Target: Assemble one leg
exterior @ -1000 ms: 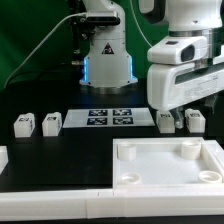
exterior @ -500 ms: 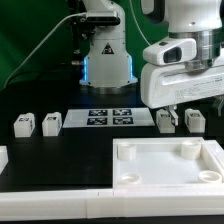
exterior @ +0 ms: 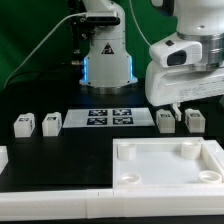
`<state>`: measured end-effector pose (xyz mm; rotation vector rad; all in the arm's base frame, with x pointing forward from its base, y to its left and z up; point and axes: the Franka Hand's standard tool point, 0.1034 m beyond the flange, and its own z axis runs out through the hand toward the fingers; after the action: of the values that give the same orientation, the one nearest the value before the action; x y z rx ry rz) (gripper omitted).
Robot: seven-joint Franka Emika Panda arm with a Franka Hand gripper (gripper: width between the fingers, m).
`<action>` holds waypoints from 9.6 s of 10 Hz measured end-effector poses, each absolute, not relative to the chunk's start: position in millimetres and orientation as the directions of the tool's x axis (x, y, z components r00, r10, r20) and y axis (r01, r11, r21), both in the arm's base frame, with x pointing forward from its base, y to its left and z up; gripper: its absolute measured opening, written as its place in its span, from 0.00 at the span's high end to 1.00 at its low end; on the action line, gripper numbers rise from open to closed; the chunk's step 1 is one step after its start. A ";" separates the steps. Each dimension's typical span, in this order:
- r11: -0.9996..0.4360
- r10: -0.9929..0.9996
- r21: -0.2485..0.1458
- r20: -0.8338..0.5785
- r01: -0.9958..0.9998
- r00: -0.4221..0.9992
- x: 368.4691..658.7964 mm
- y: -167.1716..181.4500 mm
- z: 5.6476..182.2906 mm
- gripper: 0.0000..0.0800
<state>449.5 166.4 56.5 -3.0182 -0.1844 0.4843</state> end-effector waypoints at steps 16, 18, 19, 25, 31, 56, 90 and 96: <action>-0.996 0.075 -0.040 -0.833 0.076 0.547 407.4 180.3 21.9 0.19; -0.996 0.075 -0.040 -0.834 0.076 0.547 407.2 180.2 21.6 0.19; -0.997 0.073 -0.038 -0.833 0.074 0.549 406.0 180.1 19.8 0.19; -0.997 0.061 -0.027 -0.850 0.073 0.524 383.1 176.6 7.2 0.33; -0.997 0.061 -0.027 -0.850 0.073 0.523 383.0 176.5 7.0 0.64; -0.988 0.117 -0.035 0.472 0.151 0.874 591.5 107.5 200.0 0.63; -0.985 0.114 -0.060 0.472 0.160 0.874 621.2 112.6 79.6 0.63; -0.992 0.063 -0.063 0.517 0.112 0.854 621.9 117.7 75.0 0.63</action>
Offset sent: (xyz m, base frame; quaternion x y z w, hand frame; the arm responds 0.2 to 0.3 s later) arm -0.0040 -0.0121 -0.0172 -0.0076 -0.1448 -0.0546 0.9879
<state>621.9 117.7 75.0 -2.9372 -0.1390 -0.8146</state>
